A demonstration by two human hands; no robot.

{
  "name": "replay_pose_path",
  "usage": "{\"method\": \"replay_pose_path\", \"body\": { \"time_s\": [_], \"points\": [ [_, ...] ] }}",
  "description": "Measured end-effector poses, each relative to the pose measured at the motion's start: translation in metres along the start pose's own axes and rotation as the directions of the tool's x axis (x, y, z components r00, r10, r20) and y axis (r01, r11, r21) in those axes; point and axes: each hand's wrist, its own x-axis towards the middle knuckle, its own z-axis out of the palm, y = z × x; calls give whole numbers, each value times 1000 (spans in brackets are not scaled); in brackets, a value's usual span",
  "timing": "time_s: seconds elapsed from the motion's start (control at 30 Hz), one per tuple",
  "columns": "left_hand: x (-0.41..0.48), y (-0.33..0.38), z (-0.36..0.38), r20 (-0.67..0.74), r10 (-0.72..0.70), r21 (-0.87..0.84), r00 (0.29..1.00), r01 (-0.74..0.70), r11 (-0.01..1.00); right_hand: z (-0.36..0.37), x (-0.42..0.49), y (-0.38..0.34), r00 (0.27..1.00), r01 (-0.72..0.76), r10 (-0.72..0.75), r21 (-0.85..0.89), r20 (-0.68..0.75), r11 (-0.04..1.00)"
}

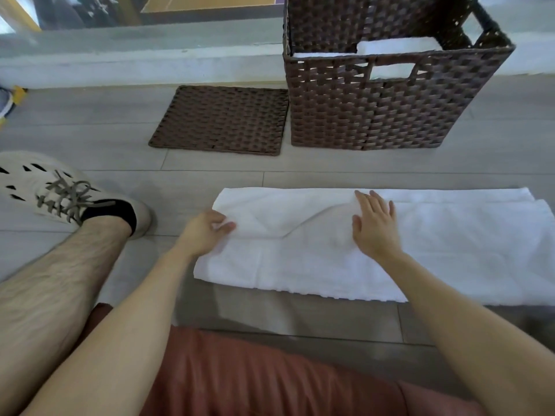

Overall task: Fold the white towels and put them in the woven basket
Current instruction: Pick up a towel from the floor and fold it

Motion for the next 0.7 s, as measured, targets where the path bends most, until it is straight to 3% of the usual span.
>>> {"method": "replay_pose_path", "body": {
  "time_s": [0.1,0.2,0.4,0.6,0.67,0.7],
  "points": [
    [13,-7,-2,-181,-159,-158,970,131,979,-5,22,19,997,-40,44,-54,70,998],
    [29,-11,0,-273,-238,-225,932,179,958,-17,41,25,994,-32,40,-77,105,997],
    [50,-16,22,-320,-295,-214,900,235,948,-43,72,23,973,-1,-3,18,233,1000],
    [53,-18,25,-374,-352,-178,858,306,935,-58,55,70,969,-140,145,-38,202,989],
    [48,-5,27,-451,-362,-96,816,359,928,-65,42,101,963,-172,188,-96,192,980],
    [45,5,31,-522,-298,12,799,356,934,-67,37,114,965,-177,192,-96,176,980]
  ]
}}
